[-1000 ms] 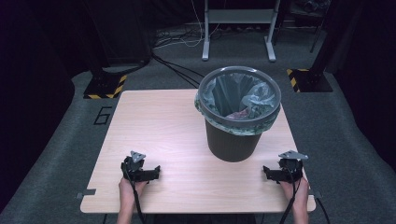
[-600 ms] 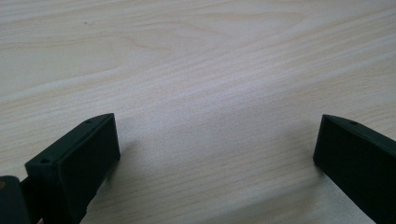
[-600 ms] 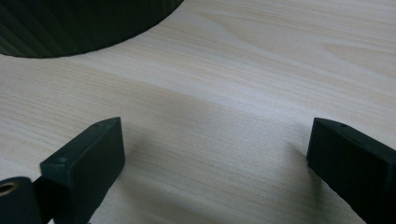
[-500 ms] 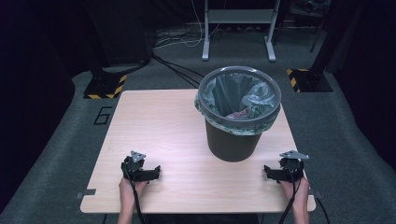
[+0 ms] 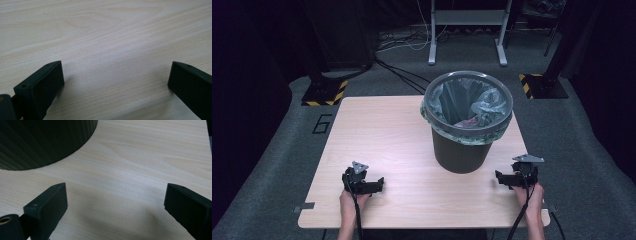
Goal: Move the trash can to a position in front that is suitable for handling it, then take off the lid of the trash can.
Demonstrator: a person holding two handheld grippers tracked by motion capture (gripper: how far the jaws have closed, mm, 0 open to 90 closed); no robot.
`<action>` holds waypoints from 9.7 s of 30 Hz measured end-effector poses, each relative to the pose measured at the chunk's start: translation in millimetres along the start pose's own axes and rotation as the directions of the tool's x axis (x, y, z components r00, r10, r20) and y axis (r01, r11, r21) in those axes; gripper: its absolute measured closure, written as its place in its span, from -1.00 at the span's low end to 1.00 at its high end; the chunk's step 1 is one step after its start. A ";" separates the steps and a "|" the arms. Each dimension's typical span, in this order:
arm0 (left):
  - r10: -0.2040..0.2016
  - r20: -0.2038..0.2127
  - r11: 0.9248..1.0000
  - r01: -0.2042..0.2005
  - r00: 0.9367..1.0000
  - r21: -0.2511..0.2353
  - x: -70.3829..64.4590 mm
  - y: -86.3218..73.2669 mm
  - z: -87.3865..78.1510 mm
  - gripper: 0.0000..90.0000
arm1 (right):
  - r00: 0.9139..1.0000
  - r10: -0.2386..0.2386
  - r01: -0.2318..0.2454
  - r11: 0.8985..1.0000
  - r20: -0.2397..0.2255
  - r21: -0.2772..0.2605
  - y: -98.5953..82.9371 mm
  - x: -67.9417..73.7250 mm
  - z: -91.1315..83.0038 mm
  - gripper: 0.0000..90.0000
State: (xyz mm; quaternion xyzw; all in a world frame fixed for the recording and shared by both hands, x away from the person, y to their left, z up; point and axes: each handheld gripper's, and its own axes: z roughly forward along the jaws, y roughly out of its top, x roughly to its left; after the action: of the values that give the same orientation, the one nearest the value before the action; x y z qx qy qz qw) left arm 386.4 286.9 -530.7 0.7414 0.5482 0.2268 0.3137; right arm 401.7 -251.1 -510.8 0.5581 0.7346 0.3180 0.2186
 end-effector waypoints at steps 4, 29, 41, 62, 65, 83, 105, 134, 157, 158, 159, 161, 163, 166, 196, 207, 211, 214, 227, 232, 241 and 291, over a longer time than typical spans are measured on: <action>0.000 0.000 1.000 0.000 1.000 0.000 0.0 0.0 0.0 -0.99 | 1.000 -0.009 0.009 1.000 -0.002 0.002 8.1 1.2 2.8 -0.90; 0.000 0.000 1.000 0.000 1.000 0.000 0.0 0.0 0.0 -0.99 | 1.000 0.009 -0.009 1.000 -0.022 0.019 37.8 -4.6 14.0 -0.89; 0.000 0.001 1.000 0.000 1.000 0.000 0.0 0.0 0.0 -0.99 | 0.999 0.031 -0.030 0.999 -0.024 0.018 56.1 -16.7 17.1 -0.89; 0.003 0.001 1.000 -0.003 1.000 -0.002 0.0 0.0 -0.1 -0.98 | 0.996 0.087 -0.087 0.996 -0.007 -0.023 100.0 -45.4 30.5 -1.00; 0.001 0.001 1.000 -0.001 1.000 -0.001 -0.1 -0.1 -0.1 -0.98 | 0.995 0.097 -0.098 0.994 -0.015 -0.040 106.5 -49.4 33.5 -1.00; 0.003 0.001 1.000 -0.003 1.000 -0.002 0.0 -0.1 -0.1 -0.98 | 0.988 0.093 -0.101 0.993 -0.123 -0.055 128.0 -45.7 46.5 -1.00; 0.001 0.001 1.000 -0.001 1.000 -0.001 -0.1 -0.1 -0.2 -0.98 | 0.986 0.085 -0.095 0.994 -0.144 -0.061 132.2 -32.5 47.5 -1.00; 0.003 0.001 1.000 -0.003 1.000 -0.002 0.0 0.0 -0.1 -0.98 | 0.987 0.059 -0.069 0.996 -0.149 -0.063 142.0 -0.3 53.8 -1.00; -0.003 0.002 1.000 0.003 1.000 -0.003 -0.3 -0.1 0.0 -0.98 | 0.987 0.041 -0.049 0.998 -0.157 -0.048 157.5 29.4 61.6 -1.00; -0.003 0.002 1.000 0.003 1.000 -0.003 -0.3 -0.1 0.0 -0.98 | 0.987 0.041 -0.049 0.998 -0.157 -0.048 157.5 29.4 61.6 -1.00; 0.000 0.001 1.000 0.000 1.000 -0.004 -0.1 -0.1 0.0 -0.98 | 0.986 0.041 -0.050 0.998 -0.160 -0.049 157.8 31.0 62.6 -1.00; -0.003 0.002 1.000 0.003 1.000 -0.003 -0.3 -0.1 0.0 -0.98 | 0.986 0.045 -0.053 0.997 -0.162 -0.049 157.8 31.6 63.0 -1.00; -0.003 0.002 1.000 0.003 1.000 -0.003 -0.3 -0.1 0.0 -0.98 | 0.985 0.049 -0.058 0.997 -0.166 -0.048 157.8 33.1 63.8 -1.00; -0.003 0.002 1.000 0.003 1.000 -0.003 -0.3 -0.1 0.0 -0.98 | 0.982 0.063 -0.072 0.996 -0.176 -0.050 158.4 37.4 66.6 -1.00; 0.002 0.000 1.000 -0.002 1.000 -0.007 0.1 0.0 0.3 -0.98 | 0.980 0.064 -0.073 0.997 -0.186 -0.038 166.0 68.3 76.9 -1.00; 0.002 0.001 1.000 -0.002 1.000 -0.007 0.1 0.0 0.3 -0.98 | 0.979 0.047 -0.056 0.998 -0.197 -0.041 167.5 72.9 77.3 -1.00; 0.001 0.001 1.000 -0.001 1.000 -0.006 0.0 -0.1 0.3 -0.98 | 0.981 0.031 -0.040 0.998 -0.191 -0.040 164.3 67.4 71.5 -1.00; 0.002 0.001 1.000 -0.001 1.000 -0.006 0.1 0.0 0.3 -0.98 | 0.979 0.036 -0.044 0.998 -0.201 -0.037 156.3 56.4 65.0 -1.00; -0.001 0.003 1.000 0.001 1.000 -0.004 -0.1 0.1 0.2 -0.98 | 0.977 0.030 -0.038 0.999 -0.213 -0.034 131.1 33.4 45.6 -1.00; -0.003 0.001 1.000 0.003 1.000 -0.003 -0.3 0.0 0.2 -0.99 | 0.971 0.036 -0.045 0.998 -0.234 -0.036 123.2 29.8 42.3 -1.00; -0.004 0.001 1.000 0.004 1.000 -0.003 -0.3 0.0 0.2 -0.99 | 0.966 0.043 -0.054 0.998 -0.253 -0.035 117.7 27.9 39.5 -0.99; -0.093 0.276 0.995 0.080 0.957 0.056 32.5 109.3 -2.9 -0.99 | 0.952 -0.085 0.084 0.996 -0.294 -0.015 156.7 41.9 7.9 -1.00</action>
State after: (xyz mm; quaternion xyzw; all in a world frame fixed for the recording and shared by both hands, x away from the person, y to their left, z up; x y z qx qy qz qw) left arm 467.4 296.5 -451.0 0.7479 0.5355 0.0945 0.3808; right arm 501.9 -181.8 -403.4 0.4725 0.7817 0.3886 0.1210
